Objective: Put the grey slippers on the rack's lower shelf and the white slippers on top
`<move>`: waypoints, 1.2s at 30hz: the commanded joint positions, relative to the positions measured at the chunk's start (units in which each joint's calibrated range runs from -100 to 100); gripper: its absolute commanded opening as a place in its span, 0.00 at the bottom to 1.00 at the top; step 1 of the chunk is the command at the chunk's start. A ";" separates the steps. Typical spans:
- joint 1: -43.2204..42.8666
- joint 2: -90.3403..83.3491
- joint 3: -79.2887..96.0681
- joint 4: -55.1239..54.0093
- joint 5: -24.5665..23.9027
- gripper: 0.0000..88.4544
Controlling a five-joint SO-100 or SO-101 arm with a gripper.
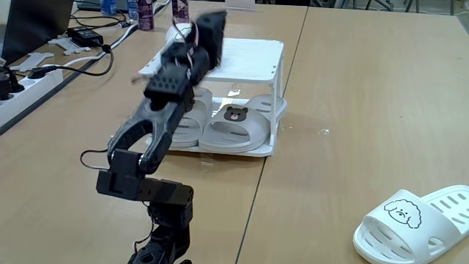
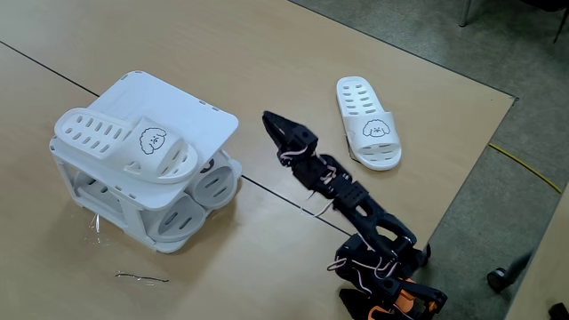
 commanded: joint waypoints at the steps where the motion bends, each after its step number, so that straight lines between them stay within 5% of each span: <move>1: 3.06 -1.53 23.61 -28.11 0.42 0.01; 6: 4.46 2.76 44.81 -48.82 0.42 0.01; 15: 8.24 44.41 46.98 -76.34 0.42 0.01; 30: 46.73 68.81 40.66 -89.03 0.42 0.01; 36: 50.26 71.08 31.64 -88.25 0.42 0.01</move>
